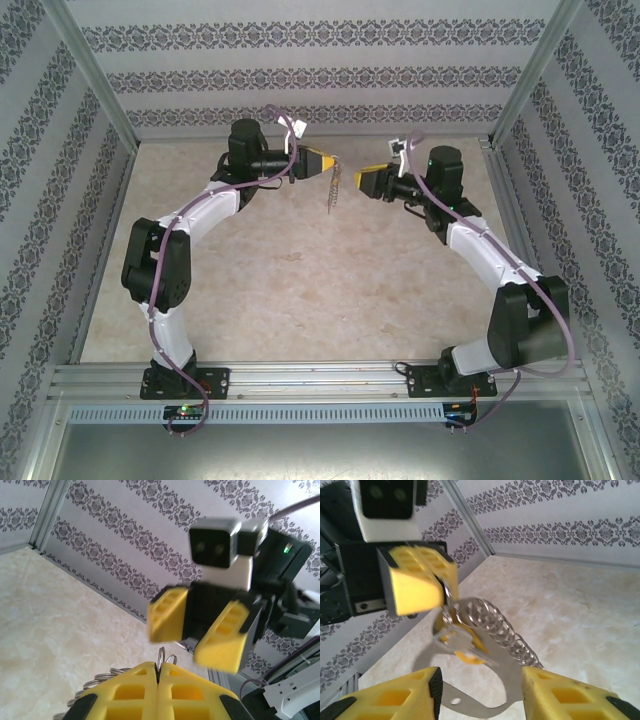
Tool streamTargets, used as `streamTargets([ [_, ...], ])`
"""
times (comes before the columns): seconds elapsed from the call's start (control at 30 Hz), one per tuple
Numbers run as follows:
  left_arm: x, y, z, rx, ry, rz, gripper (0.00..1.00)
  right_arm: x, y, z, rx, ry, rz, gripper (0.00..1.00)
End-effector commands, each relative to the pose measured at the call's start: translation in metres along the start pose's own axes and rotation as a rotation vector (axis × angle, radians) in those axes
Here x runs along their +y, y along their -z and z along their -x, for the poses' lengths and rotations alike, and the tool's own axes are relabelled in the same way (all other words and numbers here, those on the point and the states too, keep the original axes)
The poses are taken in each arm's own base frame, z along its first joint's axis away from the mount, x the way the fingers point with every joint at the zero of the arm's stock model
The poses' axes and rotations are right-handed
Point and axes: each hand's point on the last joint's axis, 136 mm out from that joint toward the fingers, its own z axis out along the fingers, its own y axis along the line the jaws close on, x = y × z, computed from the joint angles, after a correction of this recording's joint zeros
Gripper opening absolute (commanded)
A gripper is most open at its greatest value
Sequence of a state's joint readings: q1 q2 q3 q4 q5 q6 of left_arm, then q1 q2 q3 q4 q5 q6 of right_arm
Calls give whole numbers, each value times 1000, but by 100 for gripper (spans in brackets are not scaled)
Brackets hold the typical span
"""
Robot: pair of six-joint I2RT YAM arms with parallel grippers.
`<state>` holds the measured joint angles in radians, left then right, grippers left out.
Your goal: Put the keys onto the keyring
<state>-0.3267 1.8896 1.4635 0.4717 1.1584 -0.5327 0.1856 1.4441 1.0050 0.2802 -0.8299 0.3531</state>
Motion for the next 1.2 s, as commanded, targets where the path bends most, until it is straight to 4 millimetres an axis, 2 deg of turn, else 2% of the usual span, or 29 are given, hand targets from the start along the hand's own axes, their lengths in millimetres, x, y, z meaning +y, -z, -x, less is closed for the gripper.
streamTargets([
  [0.0, -34, 1, 21, -47, -88, -62, 0, 10, 1, 22, -116, 74, 6, 46],
  [0.17, -35, 1, 21, -44, -91, -59, 0, 24, -8, 21, -107, 97, 49, 46],
  [0.8, -35, -1, 18, -28, -87, -48, 0, 35, -27, 30, -99, 111, 93, 42],
  [0.87, -34, -1, 18, -27, -88, -47, 0, 36, -29, 30, -93, 110, 98, 39],
  [1.03, -34, -1, 19, -29, -90, -41, 0, 38, -31, 27, -80, 111, 111, 19],
  [1.1, -34, -1, 20, -32, -90, -35, 0, 40, -32, 25, -70, 111, 117, 8],
  [1.17, -32, 0, 21, -37, -89, -25, 0, 41, -32, 23, -61, 113, 116, 4],
])
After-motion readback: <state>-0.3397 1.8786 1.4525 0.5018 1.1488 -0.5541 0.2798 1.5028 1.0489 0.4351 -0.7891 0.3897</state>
